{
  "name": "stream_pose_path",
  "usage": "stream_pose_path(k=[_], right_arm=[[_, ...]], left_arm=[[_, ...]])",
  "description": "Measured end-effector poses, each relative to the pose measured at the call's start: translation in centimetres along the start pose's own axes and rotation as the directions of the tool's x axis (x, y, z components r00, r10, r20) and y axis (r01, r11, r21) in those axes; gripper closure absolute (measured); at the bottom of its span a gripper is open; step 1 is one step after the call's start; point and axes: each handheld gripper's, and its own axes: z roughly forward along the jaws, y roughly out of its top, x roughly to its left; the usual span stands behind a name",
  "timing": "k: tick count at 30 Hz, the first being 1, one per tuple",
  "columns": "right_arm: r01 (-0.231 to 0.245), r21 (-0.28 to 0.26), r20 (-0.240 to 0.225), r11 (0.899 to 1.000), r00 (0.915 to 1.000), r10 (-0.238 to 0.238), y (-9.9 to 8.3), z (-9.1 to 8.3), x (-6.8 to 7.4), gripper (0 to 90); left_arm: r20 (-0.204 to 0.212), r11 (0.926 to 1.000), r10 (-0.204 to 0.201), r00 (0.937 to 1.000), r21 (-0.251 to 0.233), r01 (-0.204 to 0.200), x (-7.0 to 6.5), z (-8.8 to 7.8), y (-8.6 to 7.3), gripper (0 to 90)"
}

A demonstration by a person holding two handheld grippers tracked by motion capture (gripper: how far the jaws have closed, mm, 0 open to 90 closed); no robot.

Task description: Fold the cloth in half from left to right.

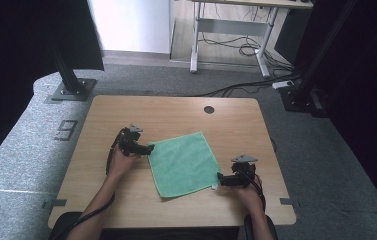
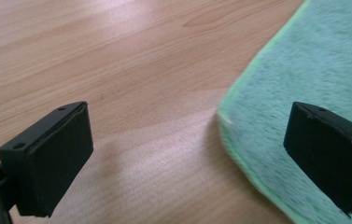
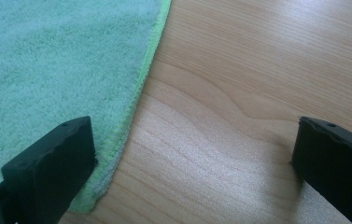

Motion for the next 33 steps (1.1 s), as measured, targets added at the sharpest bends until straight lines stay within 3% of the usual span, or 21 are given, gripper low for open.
stream_pose_path(k=[4,8,13,20,22,25,29,33], right_arm=[[0.0,0.0,-0.001,1.0,1.0,0.0,0.0,0.0,0.0,0.0],[0.0,0.0,-0.001,1.0,1.0,0.0,0.0,0.0,0.0,0.0],[0.0,0.0,-0.002,1.0,1.0,0.0,0.0,0.0,0.0,0.0],[-0.006,0.013,-0.003,1.0,1.0,0.006,0.2,0.0,0.0,0.0],[-0.034,0.023,-0.005,0.999,0.9994,0.034,0.5,-0.2,0.0,0.0],[-0.021,0.018,-0.002,1.0,0.9998,0.021,0.8,-0.7,0.2,0.0],[-0.013,0.003,-0.032,1.0,0.9994,0.013,1.4,-1.2,1.0,0.0],[0.024,0.0,-0.085,1.0,0.9961,-0.023,2.0,-1.3,2.5,0.0]], left_arm=[[-0.025,0.9997,-0.014,0.9996,0.019,0.015,0.2,1.1,-0.2,0.9],[-0.062,0.9995,0.006,0.9981,0.032,-0.004,0.1,1.5,-0.3,0.0],[-0.028,0.9991,-0.011,0.9995,0.04,0.012,0.6,1.7,-0.3,0.0],[-0.027,0.9991,-0.011,0.9996,0.04,0.012,0.6,1.7,-0.3,0.0],[-0.023,0.9991,-0.008,0.9997,0.04,0.009,0.7,1.7,-0.2,0.0],[-0.023,0.9992,-0.008,0.9997,0.039,0.009,0.7,1.7,-0.2,0.0],[-0.025,0.9992,-0.009,0.9996,0.038,0.01,0.6,1.7,-0.3,0.0],[-0.024,0.9992,-0.007,0.9997,0.039,0.008,0.6,1.7,-0.3,0.0]])
